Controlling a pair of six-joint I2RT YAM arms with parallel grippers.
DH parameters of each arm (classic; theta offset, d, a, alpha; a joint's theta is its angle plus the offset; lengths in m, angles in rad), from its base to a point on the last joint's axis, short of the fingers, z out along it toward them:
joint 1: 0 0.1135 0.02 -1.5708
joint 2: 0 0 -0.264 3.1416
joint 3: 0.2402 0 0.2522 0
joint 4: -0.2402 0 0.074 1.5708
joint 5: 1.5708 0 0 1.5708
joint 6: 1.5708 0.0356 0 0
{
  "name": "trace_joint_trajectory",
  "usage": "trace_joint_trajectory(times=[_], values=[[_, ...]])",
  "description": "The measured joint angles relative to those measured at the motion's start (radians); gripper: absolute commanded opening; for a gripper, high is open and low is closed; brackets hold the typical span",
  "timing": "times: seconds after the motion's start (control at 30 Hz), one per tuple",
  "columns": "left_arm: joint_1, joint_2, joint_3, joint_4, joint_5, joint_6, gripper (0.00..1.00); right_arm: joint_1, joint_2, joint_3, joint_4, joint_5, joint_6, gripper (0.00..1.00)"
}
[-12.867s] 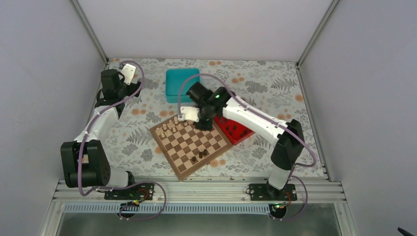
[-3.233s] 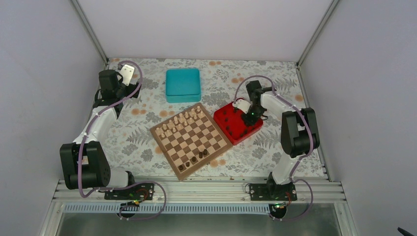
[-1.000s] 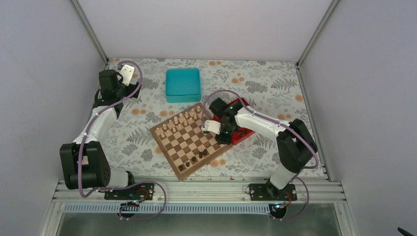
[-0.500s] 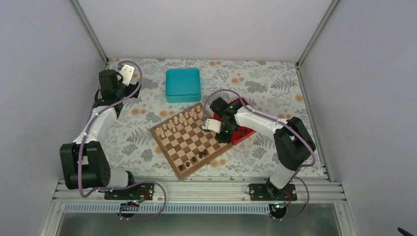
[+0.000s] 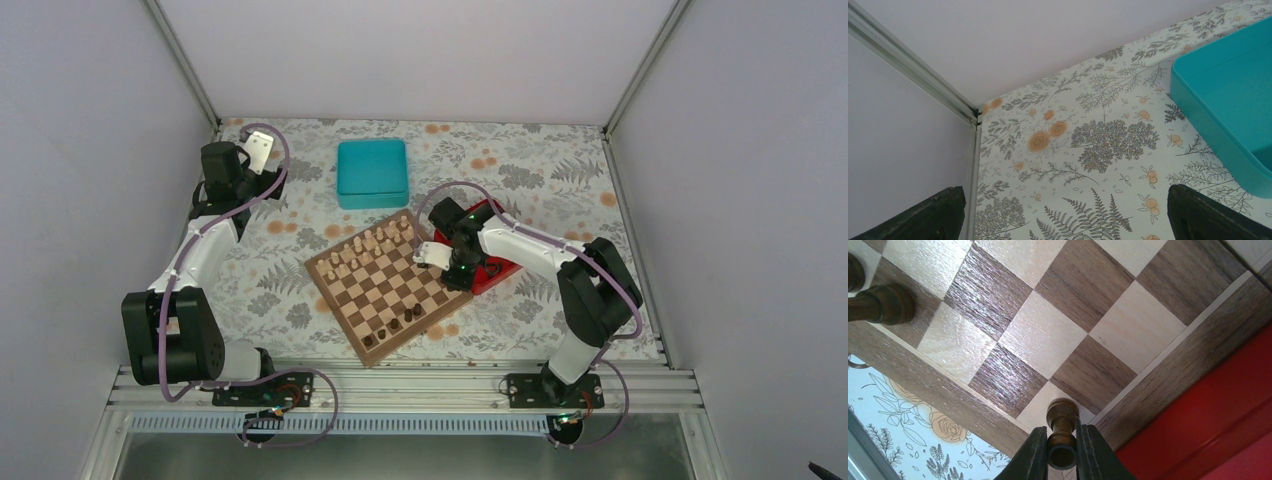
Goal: Set up the chess pieces on the board
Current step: Place the chess piece on the chessboard.
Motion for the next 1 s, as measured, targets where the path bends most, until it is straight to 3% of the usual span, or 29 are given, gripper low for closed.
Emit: trace_joint_trajectory(times=[0.7, 1.0], values=[[0.000, 0.000, 0.000, 0.000, 0.000, 0.000, 1.00, 0.000, -0.001, 0.000, -0.024, -0.009, -0.001, 0.09], [0.000, 0.000, 0.000, 0.000, 0.000, 0.000, 1.00, 0.000, -0.002, 0.000, -0.024, -0.007, 0.002, 0.39]])
